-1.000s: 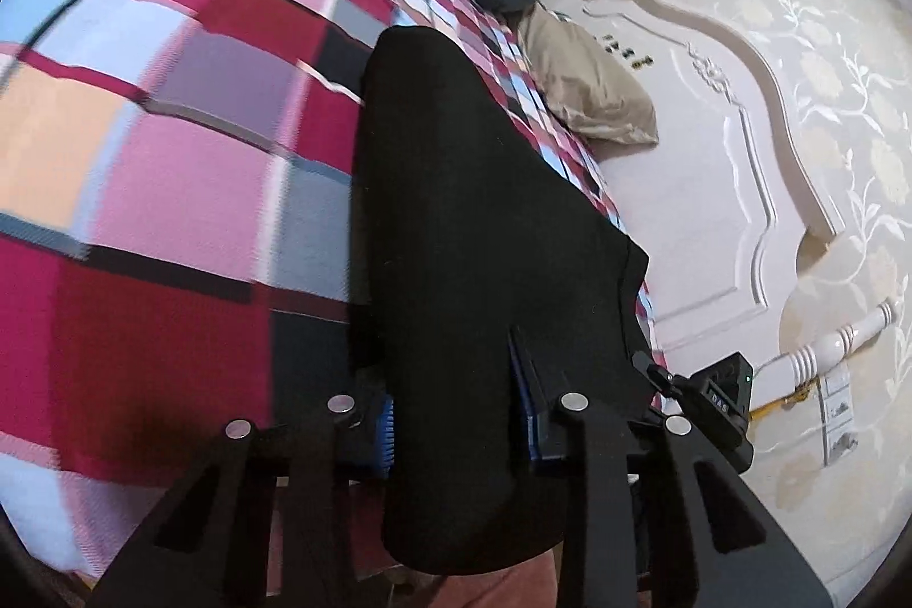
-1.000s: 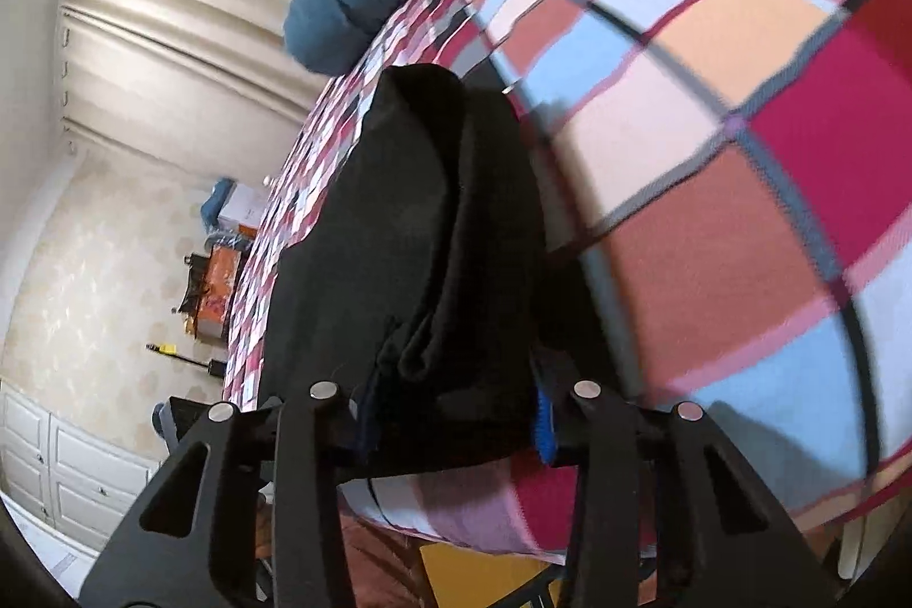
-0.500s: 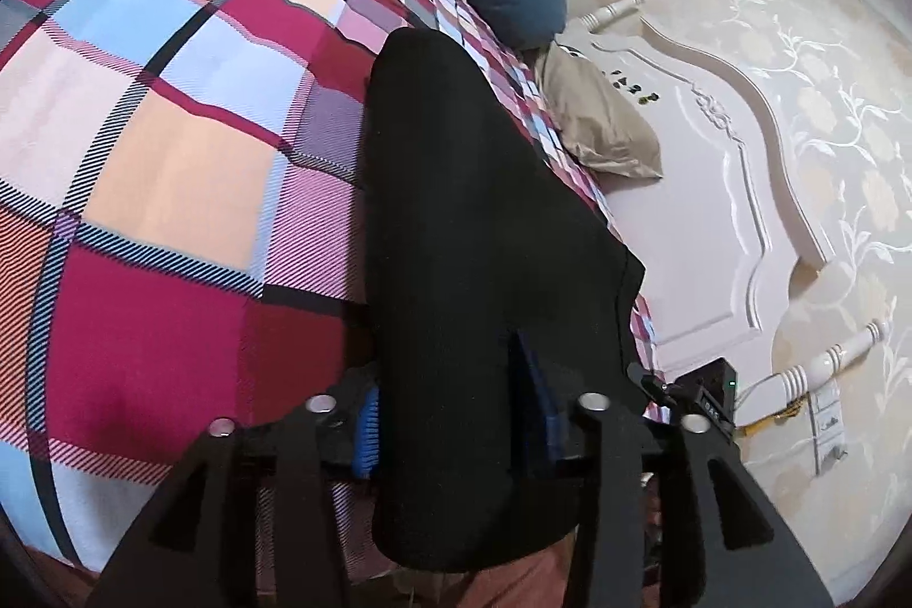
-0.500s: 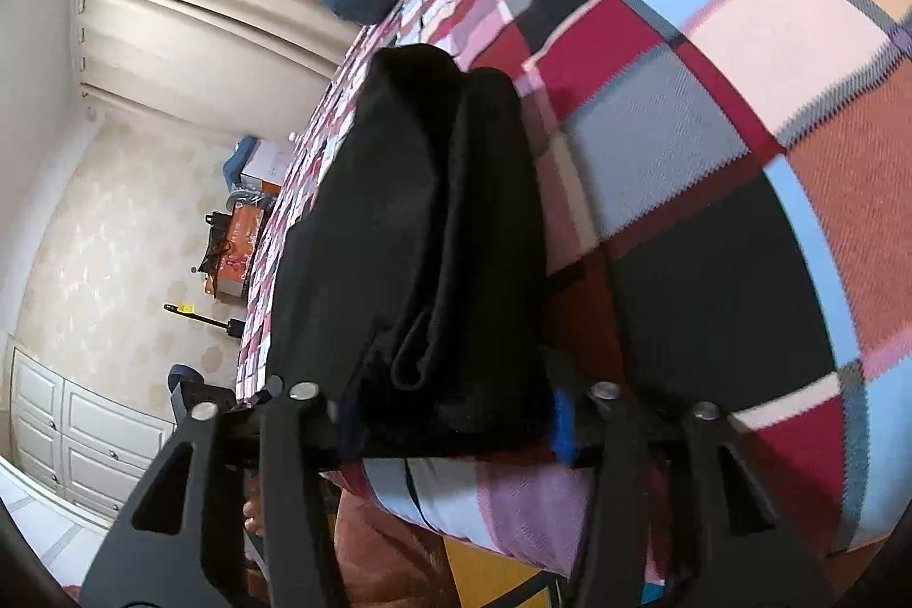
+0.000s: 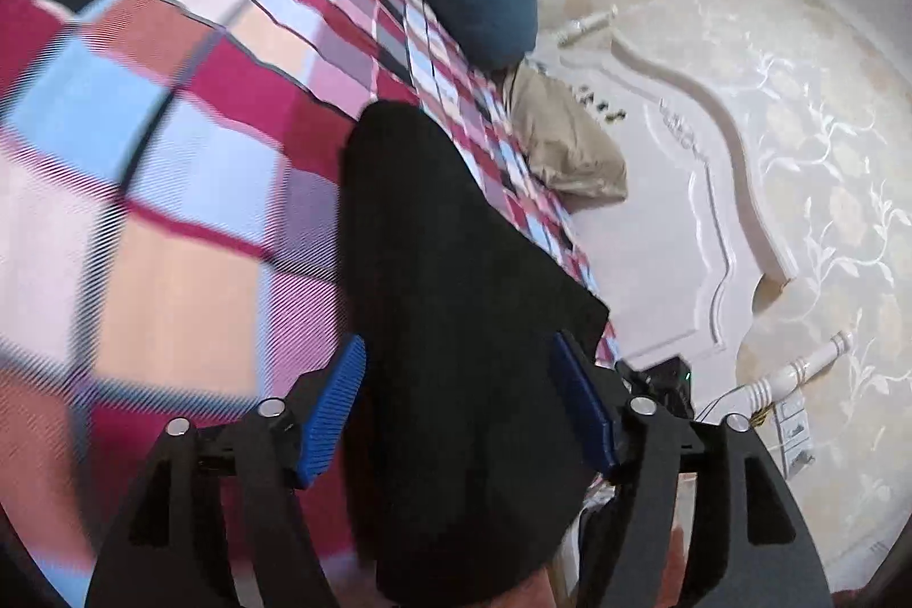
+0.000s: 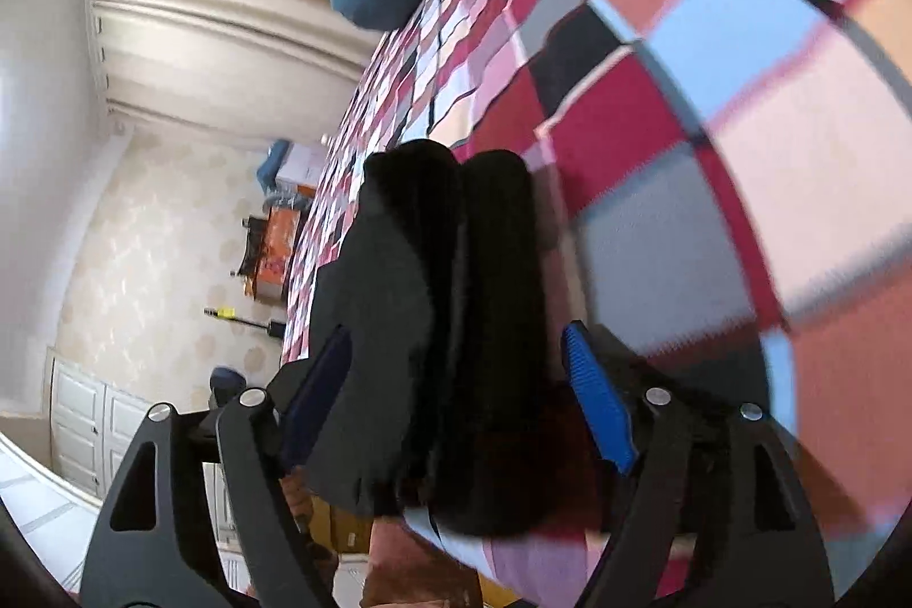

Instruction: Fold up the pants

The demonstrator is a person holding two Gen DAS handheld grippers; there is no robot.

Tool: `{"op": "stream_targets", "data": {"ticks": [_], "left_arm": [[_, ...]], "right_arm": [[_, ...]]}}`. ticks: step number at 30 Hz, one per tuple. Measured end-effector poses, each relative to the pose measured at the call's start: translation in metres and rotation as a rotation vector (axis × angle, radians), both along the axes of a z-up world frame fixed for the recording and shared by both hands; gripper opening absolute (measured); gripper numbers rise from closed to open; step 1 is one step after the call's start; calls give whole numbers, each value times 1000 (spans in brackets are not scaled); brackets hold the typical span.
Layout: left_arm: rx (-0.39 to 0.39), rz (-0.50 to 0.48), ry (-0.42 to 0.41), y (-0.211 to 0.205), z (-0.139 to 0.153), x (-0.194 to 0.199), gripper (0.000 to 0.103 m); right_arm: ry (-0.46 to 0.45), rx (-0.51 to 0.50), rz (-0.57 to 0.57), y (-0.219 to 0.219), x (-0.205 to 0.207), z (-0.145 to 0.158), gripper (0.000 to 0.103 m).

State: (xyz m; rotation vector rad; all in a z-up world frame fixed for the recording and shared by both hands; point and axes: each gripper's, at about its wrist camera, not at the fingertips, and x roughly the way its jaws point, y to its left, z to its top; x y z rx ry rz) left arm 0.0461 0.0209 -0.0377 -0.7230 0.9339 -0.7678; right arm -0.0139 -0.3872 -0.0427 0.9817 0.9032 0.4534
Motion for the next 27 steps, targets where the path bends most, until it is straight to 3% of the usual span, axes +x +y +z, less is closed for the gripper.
{"op": "stream_targets", "data": {"ticks": [5, 6, 7, 8, 10, 13, 16, 27], "left_arm": [[41, -35, 11, -18, -9, 18, 73], [49, -35, 10, -18, -10, 19, 71], [78, -34, 7, -20, -10, 19, 60], [112, -31, 3, -21, -11, 18, 54], [158, -30, -2, -21, -12, 17, 45], [157, -19, 5, -15, -14, 17, 34], [183, -6, -14, -14, -9, 14, 28], [195, 75, -16, 26, -8, 9, 27]], "right_arm": [[11, -36, 72, 12, 23, -1, 79], [10, -53, 85, 14, 24, 0, 78], [11, -73, 94, 17, 25, 1, 76], [12, -102, 104, 21, 26, 2, 73], [22, -158, 118, 27, 29, 1, 51], [26, -126, 120, 32, 29, -5, 39], [15, -112, 107, 35, 31, -4, 35], [-15, -87, 149, 69, 45, 0, 33]]}}
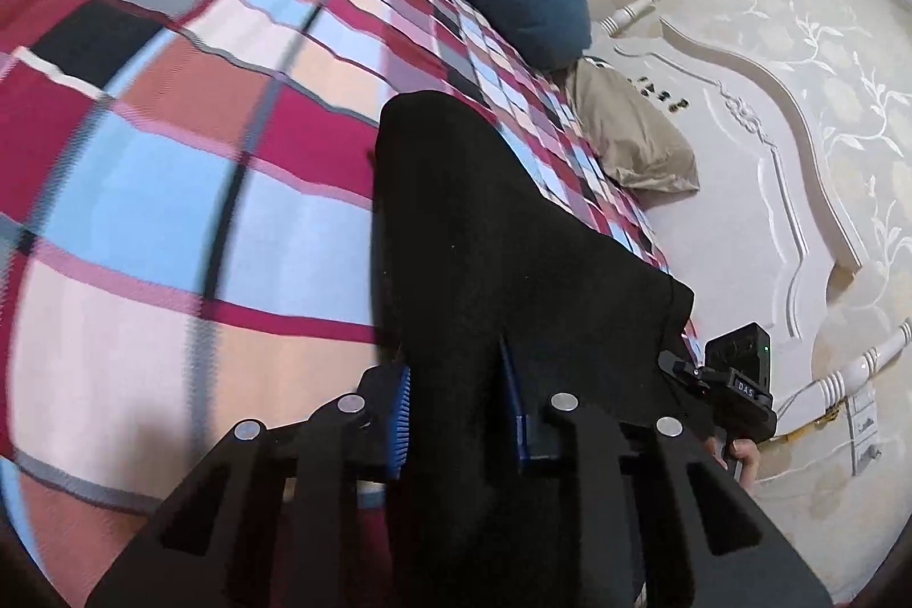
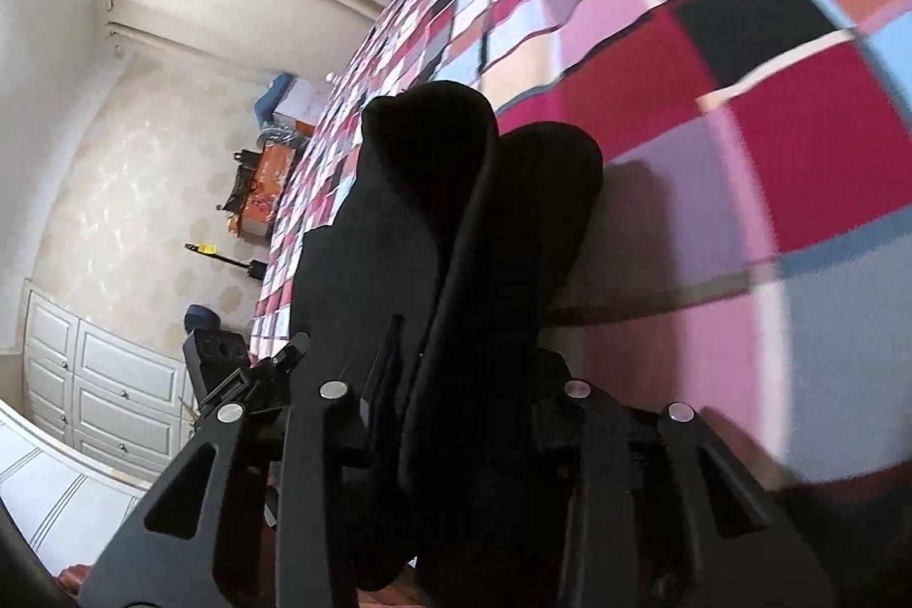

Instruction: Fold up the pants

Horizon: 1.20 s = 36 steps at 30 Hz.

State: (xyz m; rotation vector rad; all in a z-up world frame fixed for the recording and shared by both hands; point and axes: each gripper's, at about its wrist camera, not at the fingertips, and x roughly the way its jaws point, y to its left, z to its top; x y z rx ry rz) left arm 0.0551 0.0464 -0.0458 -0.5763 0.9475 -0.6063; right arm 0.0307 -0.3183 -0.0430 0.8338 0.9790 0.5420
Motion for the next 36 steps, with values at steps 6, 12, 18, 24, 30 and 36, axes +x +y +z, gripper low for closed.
{"op": "stream_targets", "data": {"ticks": [6, 12, 18, 24, 30, 36], "left_arm": [[-7, -54, -36, 8, 4, -10, 46], [-105, -43, -60, 29, 17, -12, 71], [-117, -35, 19, 21, 7, 38, 73], [-111, -51, 45, 1, 0, 80, 73], [18, -55, 24, -13, -3, 84, 45], [91, -47, -26, -16, 10, 83, 34]], "right_arm": [[13, 58, -6, -4, 0, -9, 48], [-35, 92, -49, -34, -12, 4, 75], [10, 86, -28, -35, 27, -1, 76], [34, 68, 39, -21, 62, -2, 80], [47, 14, 46, -19, 60, -7, 41], [9, 35, 26, -20, 58, -2, 33]]}}
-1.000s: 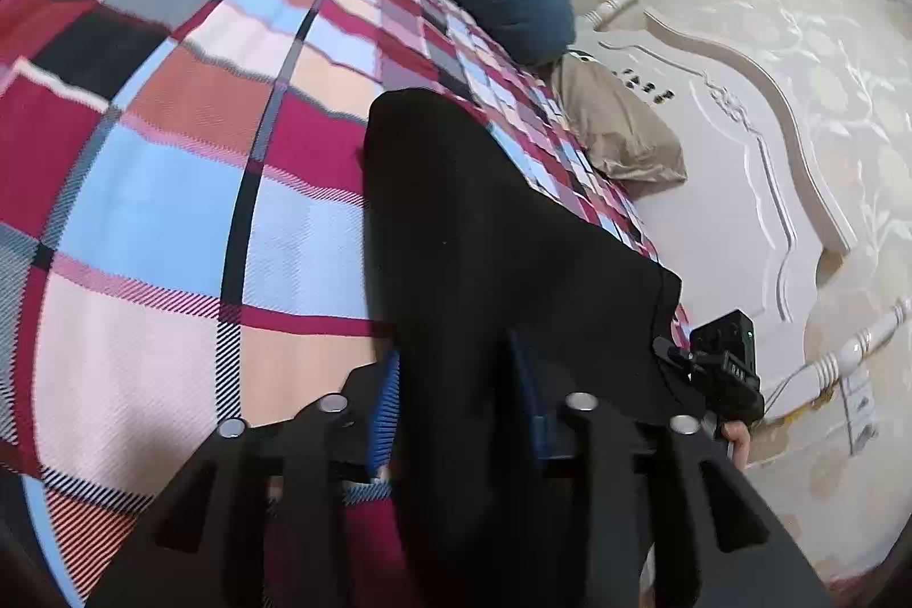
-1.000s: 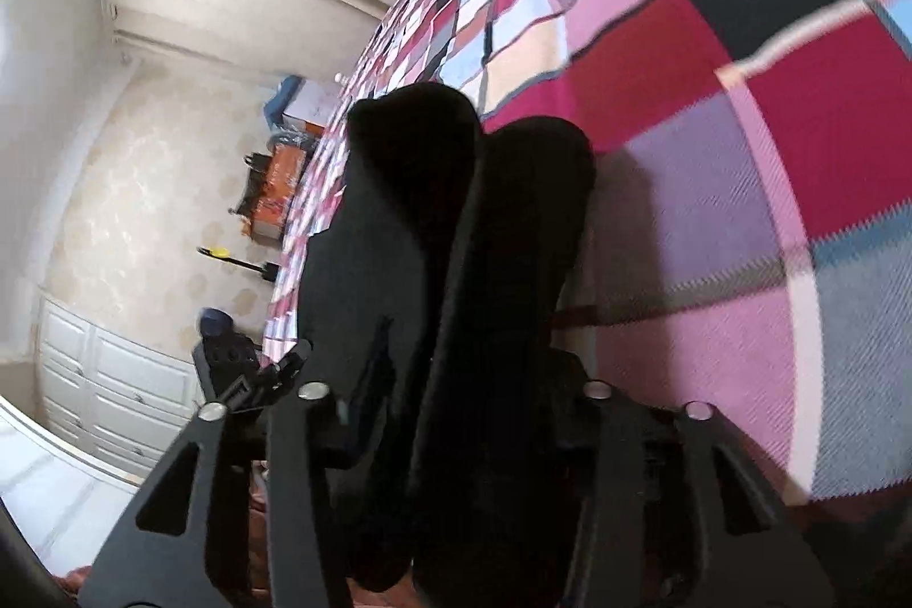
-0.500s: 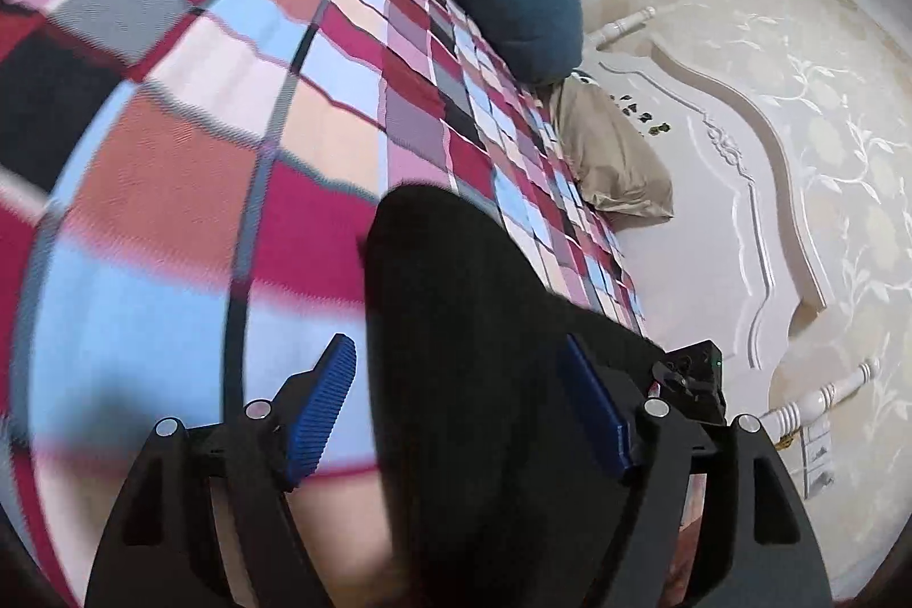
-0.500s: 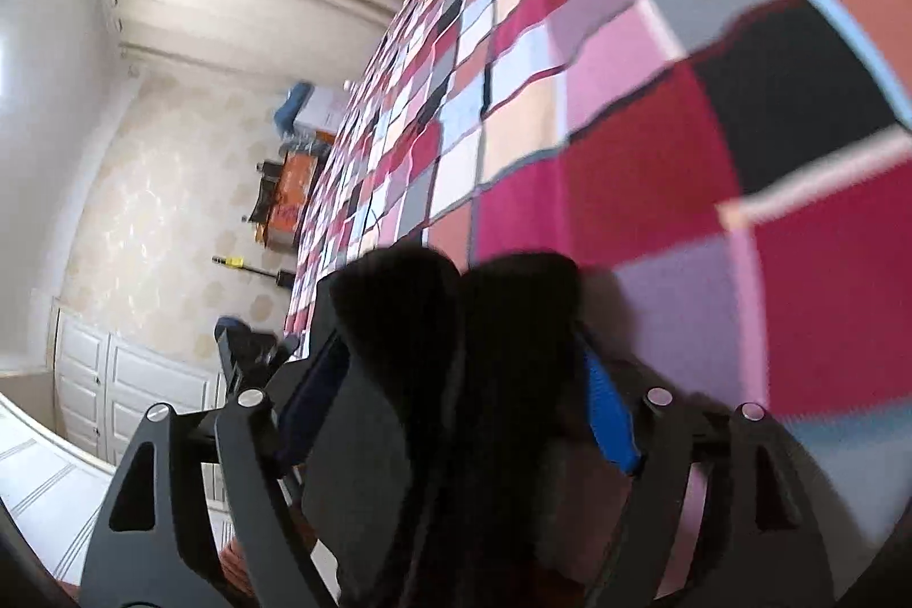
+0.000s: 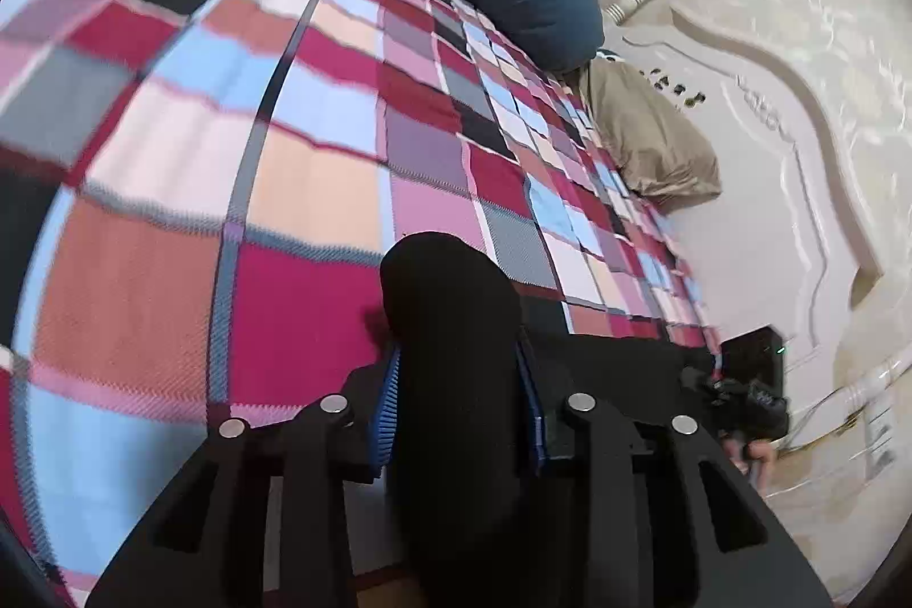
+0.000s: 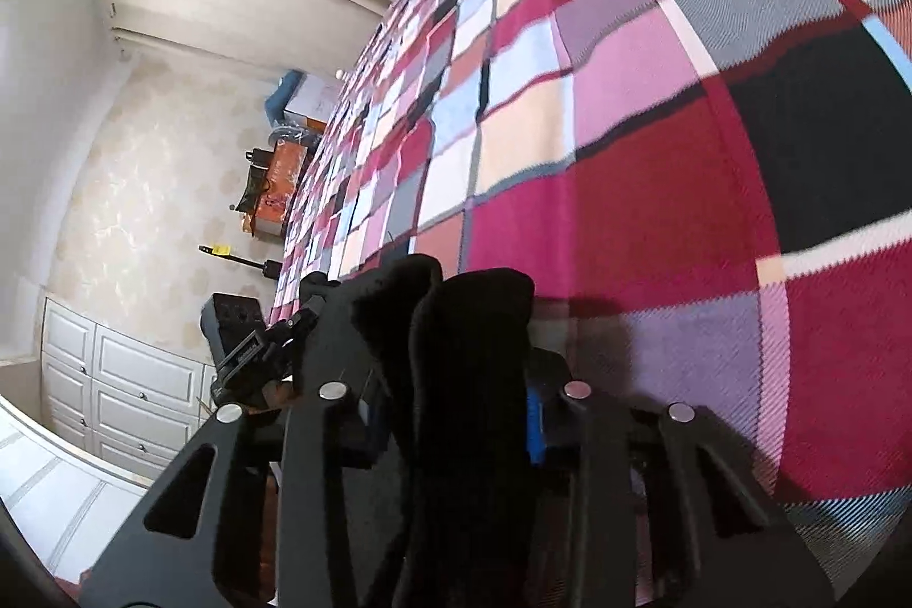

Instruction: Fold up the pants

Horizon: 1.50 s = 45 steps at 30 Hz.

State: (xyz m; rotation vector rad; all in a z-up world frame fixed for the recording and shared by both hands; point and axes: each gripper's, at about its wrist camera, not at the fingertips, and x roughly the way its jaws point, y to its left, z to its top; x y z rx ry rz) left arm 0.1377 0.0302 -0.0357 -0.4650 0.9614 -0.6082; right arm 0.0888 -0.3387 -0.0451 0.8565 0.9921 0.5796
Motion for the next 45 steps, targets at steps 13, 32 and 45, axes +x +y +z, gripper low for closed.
{"op": "stream_targets", "data": {"ticks": [13, 32, 45], "left_arm": [[74, 72, -23, 10, 16, 39, 33], [101, 96, 17, 22, 1, 91, 34], [89, 98, 25, 22, -2, 93, 35]], "right_arm": [[-16, 28, -8, 18, 46, 5, 32], [24, 102, -13, 31, 104, -16, 32], [23, 129, -17, 27, 105, -24, 32]]}}
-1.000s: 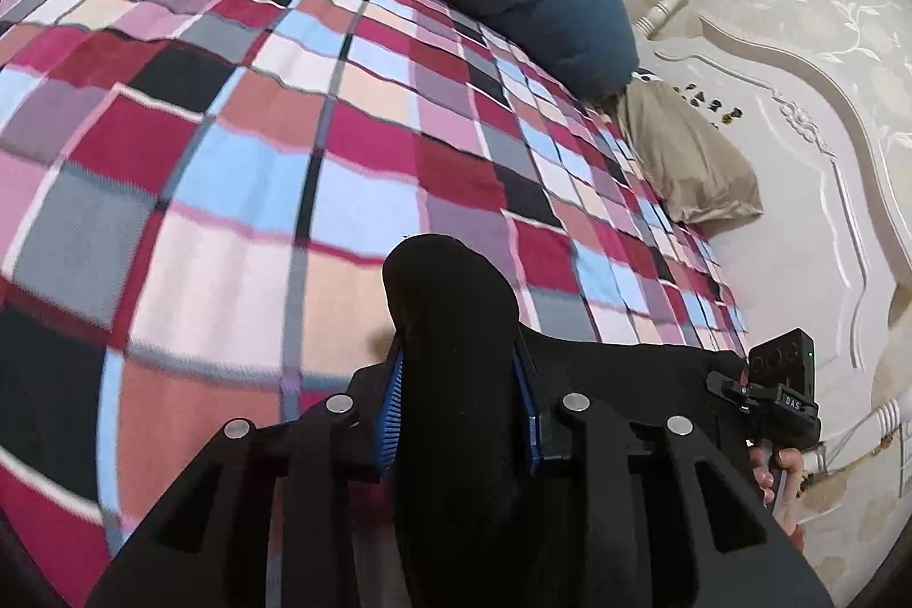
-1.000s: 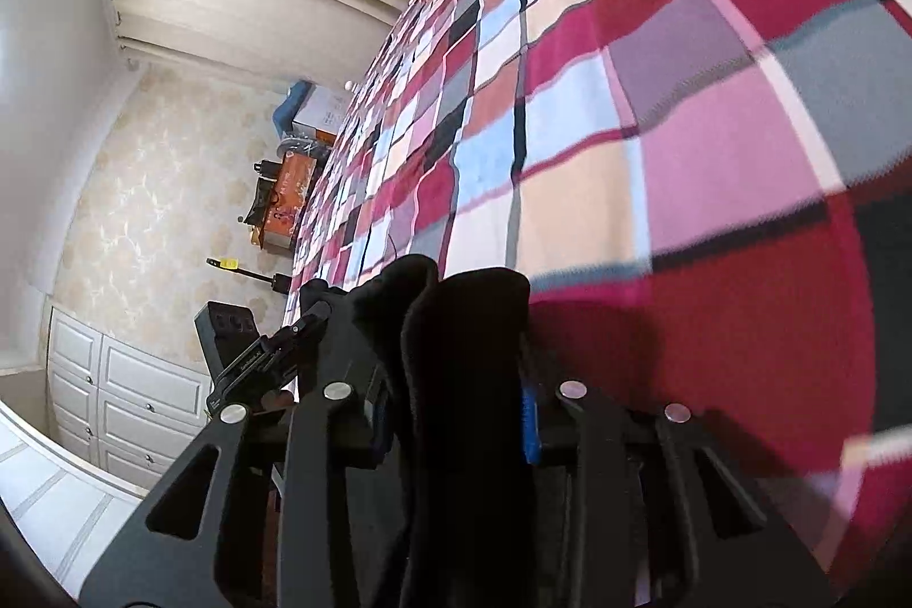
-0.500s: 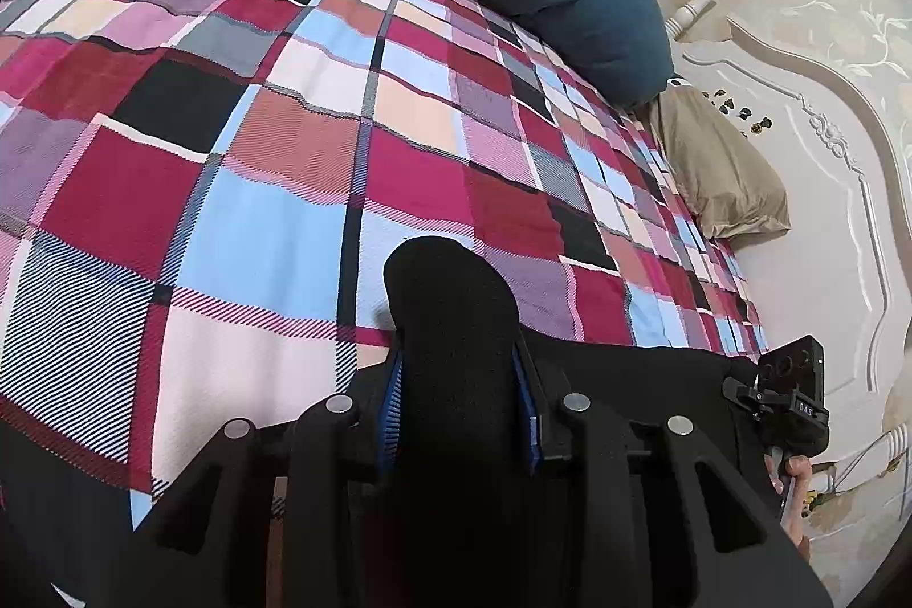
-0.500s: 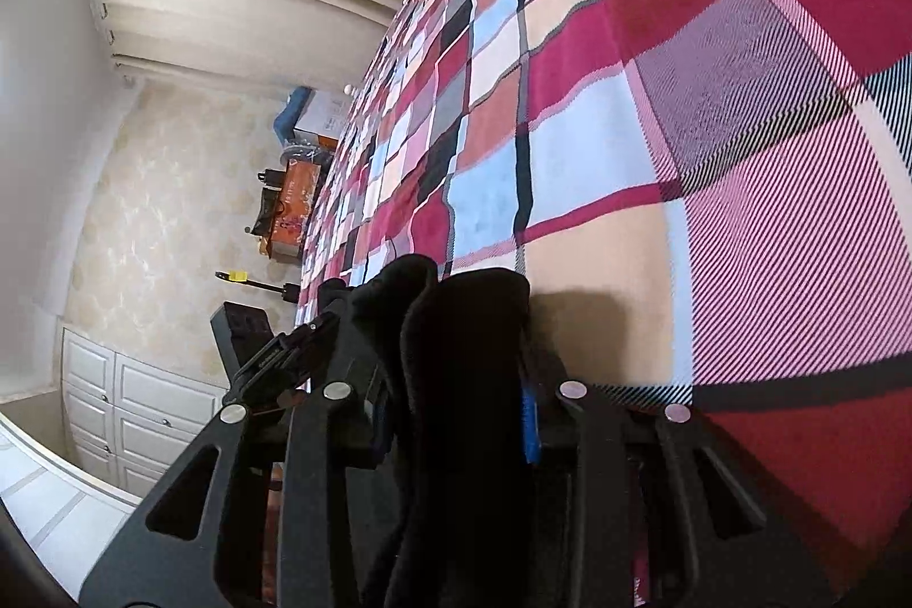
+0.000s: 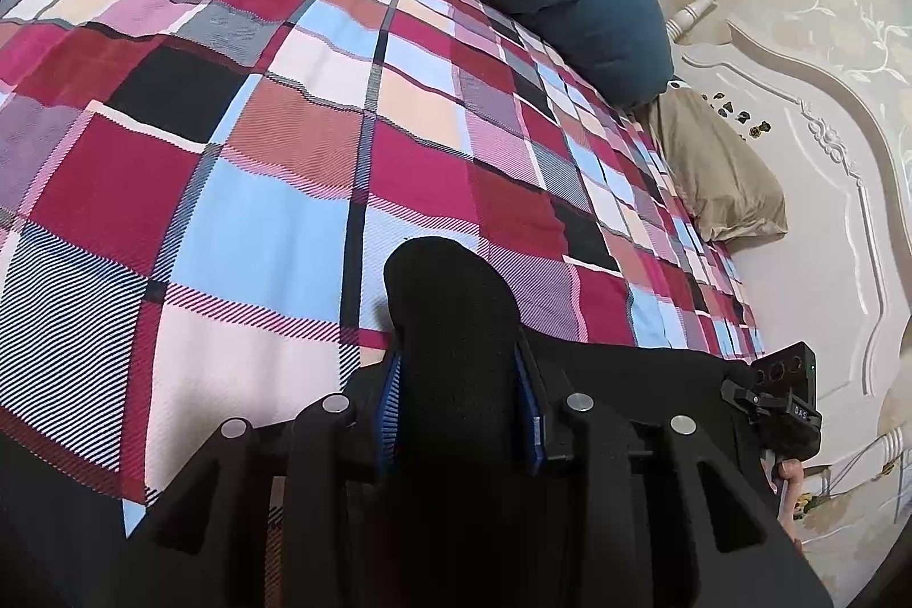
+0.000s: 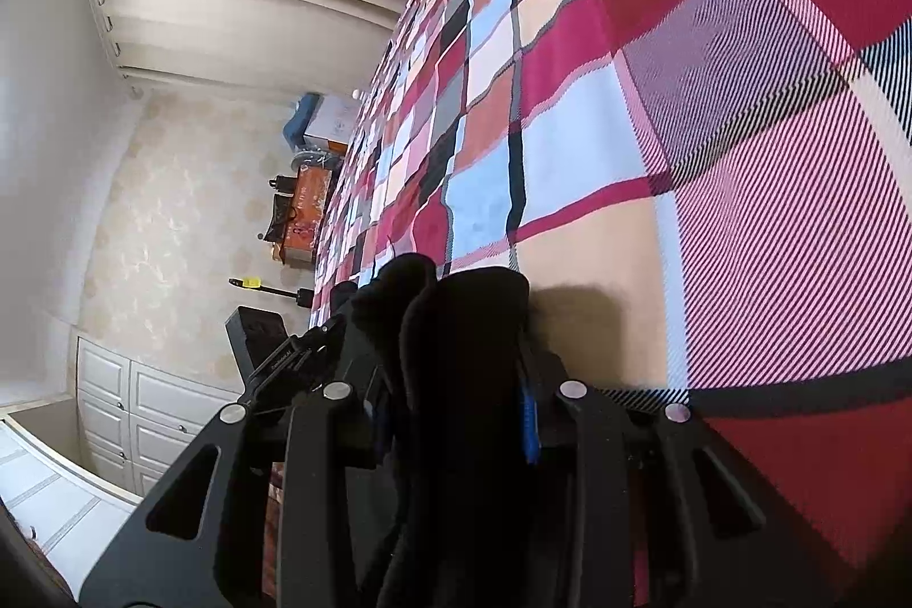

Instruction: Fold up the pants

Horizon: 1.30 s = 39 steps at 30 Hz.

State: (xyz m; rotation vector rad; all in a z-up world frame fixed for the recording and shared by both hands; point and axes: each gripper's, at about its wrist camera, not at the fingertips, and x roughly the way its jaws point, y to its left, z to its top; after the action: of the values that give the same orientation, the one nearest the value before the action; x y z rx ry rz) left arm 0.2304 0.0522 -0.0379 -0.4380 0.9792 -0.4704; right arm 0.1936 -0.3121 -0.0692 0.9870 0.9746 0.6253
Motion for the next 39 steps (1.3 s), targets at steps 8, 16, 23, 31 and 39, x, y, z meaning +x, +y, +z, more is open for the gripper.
{"op": "stream_targets", "data": {"ticks": [8, 16, 23, 31, 39], "left_arm": [[-18, 4, 11, 1, -3, 0, 37], [-13, 4, 14, 1, -4, 0, 40], [-102, 11, 24, 11, -2, -5, 52], [-189, 47, 38, 40, 8, -53, 61], [-262, 77, 73, 58, -1, -131, 65]], "right_arm": [[3, 15, -11, 1, -3, -2, 32], [8, 26, -14, 0, -2, -3, 33], [32, 44, -18, -2, -5, 0, 44], [39, 39, -69, -19, -39, 15, 66], [54, 24, -113, -23, -97, 17, 74]]}}
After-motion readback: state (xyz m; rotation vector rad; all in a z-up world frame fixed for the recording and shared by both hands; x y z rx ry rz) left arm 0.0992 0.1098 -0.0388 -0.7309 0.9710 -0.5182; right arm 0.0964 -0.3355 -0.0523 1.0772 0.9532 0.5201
